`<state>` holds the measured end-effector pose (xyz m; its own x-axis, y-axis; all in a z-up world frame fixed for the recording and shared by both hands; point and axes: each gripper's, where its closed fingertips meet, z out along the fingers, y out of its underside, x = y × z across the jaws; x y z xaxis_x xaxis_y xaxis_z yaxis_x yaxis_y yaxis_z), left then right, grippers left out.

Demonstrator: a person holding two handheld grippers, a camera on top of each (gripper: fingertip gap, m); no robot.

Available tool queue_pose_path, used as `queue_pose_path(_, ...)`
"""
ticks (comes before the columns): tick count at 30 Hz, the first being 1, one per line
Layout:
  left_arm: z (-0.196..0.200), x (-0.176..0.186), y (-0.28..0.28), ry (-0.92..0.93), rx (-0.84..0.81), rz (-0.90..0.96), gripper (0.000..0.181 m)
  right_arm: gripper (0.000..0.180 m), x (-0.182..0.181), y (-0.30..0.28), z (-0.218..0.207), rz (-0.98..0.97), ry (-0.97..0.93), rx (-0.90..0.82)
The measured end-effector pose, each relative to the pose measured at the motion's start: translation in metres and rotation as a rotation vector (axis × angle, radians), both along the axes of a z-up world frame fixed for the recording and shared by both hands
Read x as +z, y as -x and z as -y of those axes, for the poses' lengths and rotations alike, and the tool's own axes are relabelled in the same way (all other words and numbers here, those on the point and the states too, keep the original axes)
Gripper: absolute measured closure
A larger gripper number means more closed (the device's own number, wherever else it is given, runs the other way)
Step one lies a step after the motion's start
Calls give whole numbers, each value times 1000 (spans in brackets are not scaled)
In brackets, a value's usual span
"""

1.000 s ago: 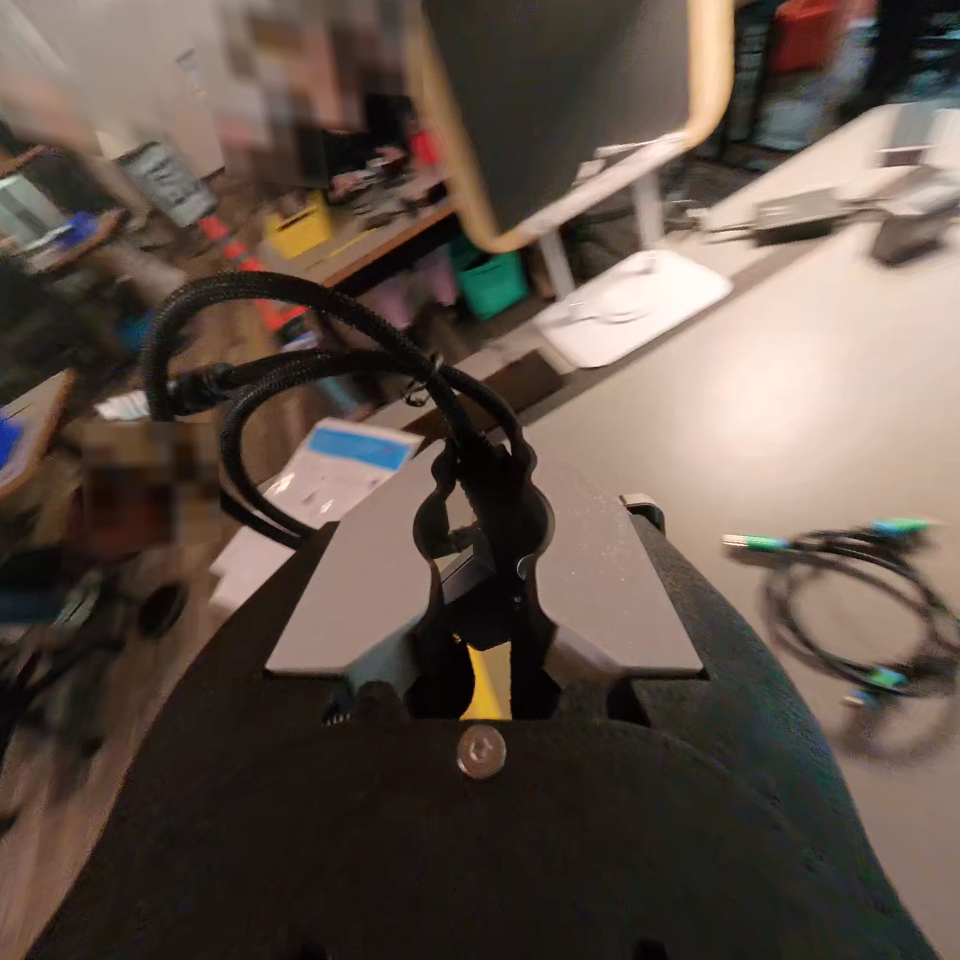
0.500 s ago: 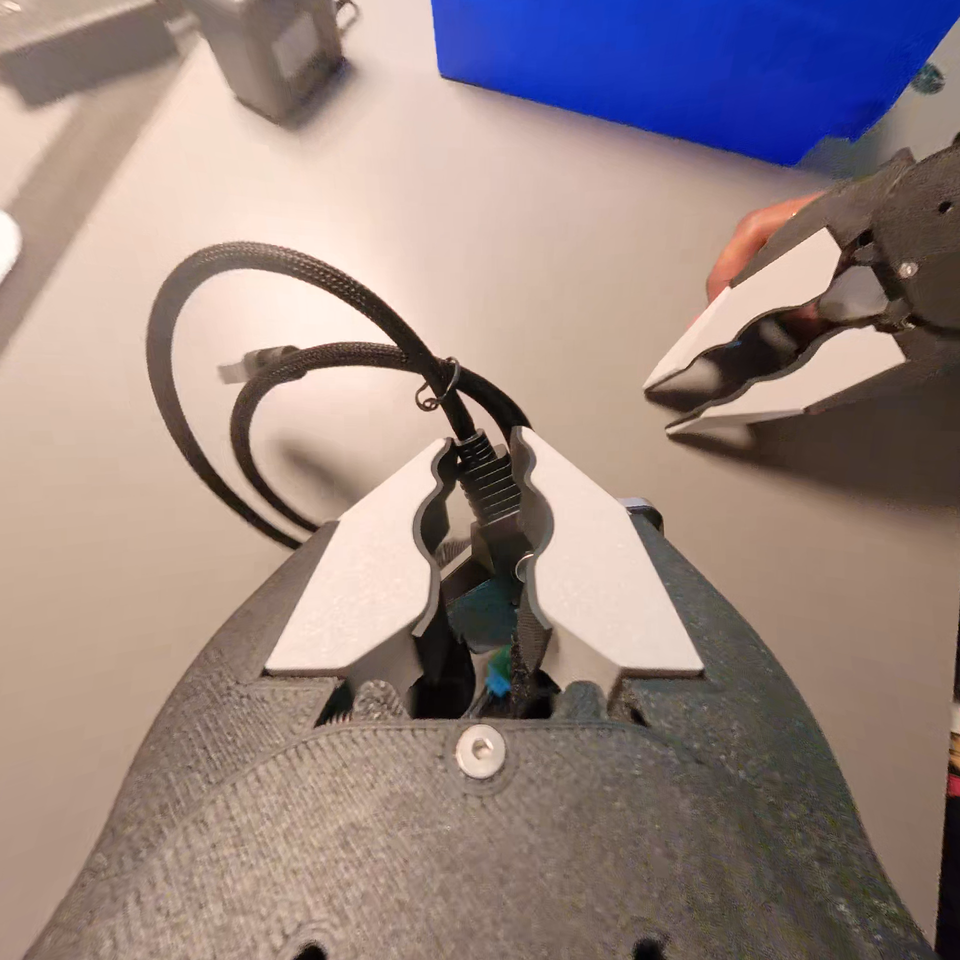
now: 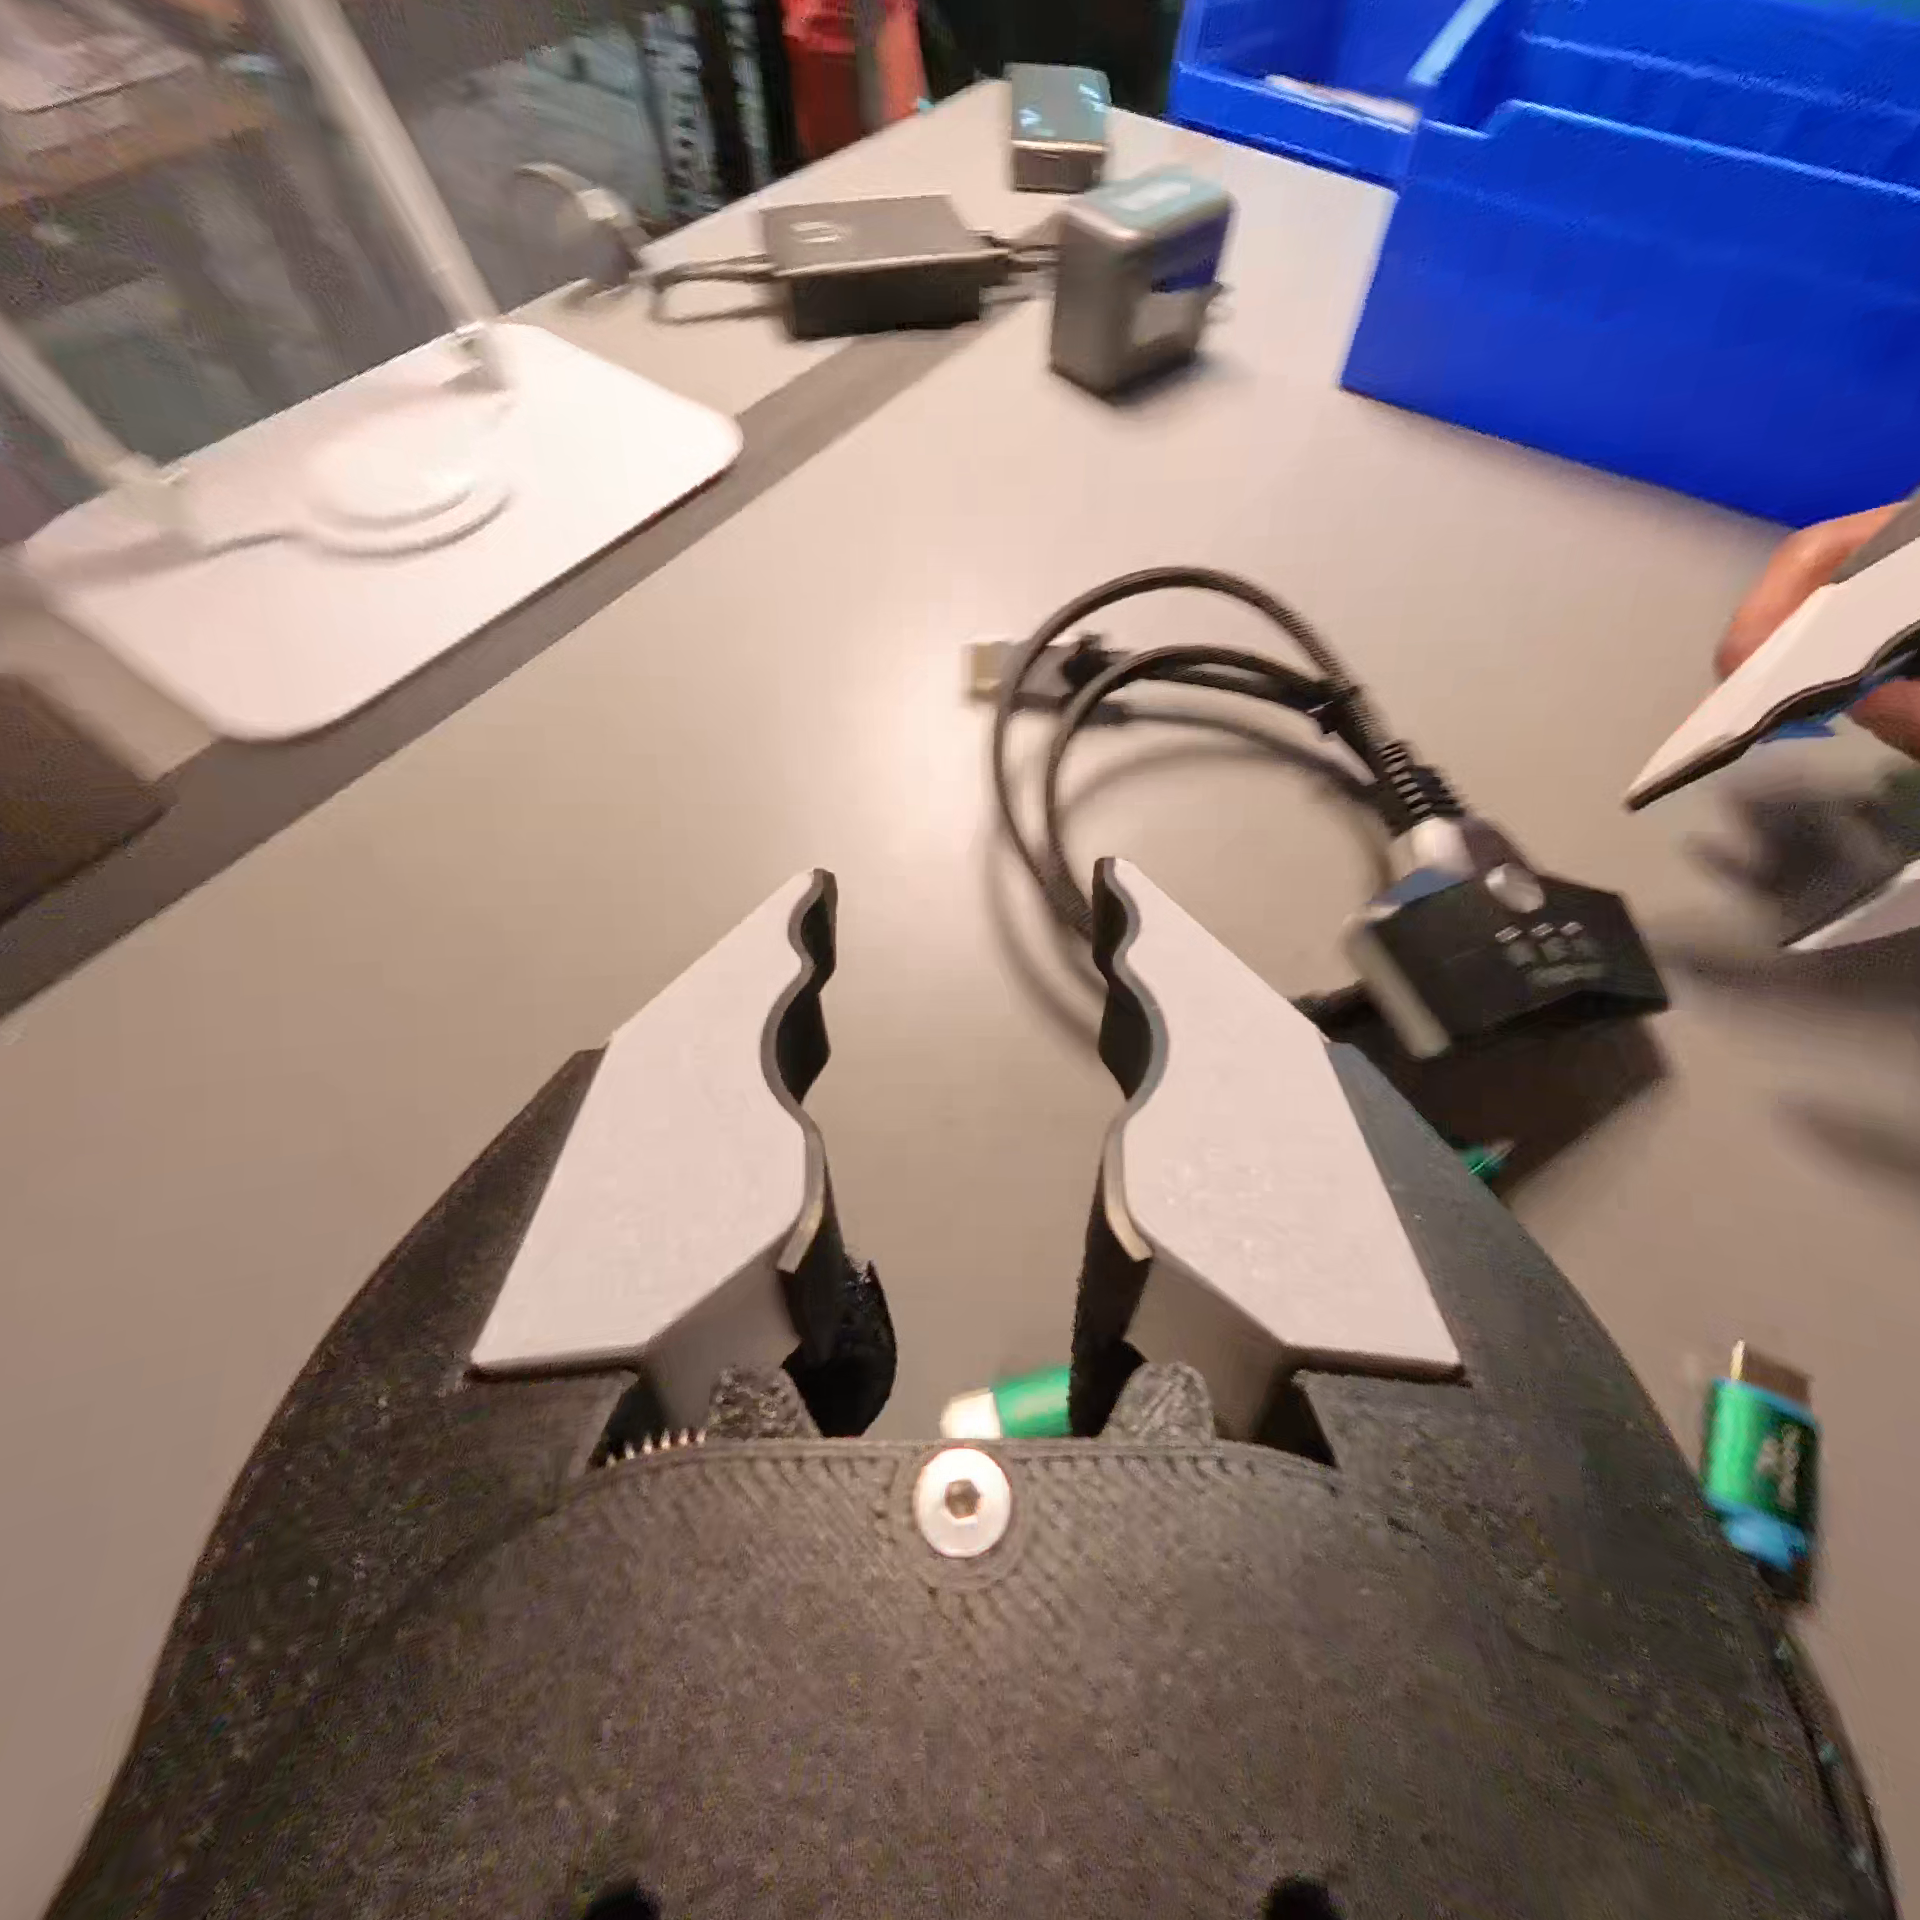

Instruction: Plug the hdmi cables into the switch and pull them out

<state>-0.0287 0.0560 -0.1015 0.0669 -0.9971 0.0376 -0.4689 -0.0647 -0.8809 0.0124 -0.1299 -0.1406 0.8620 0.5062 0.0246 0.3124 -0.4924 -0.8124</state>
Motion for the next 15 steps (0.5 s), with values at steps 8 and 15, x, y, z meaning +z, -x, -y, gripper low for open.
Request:
queue_pose_path(8, -3, -44, 85, 383, -89, -63, 130, 109, -18, 25, -70, 350, 61, 165)
queue_pose_path(15, 8, -47, 83, 299, -145, -106, 131, 122, -8, 10, -106, 260, -84, -31)
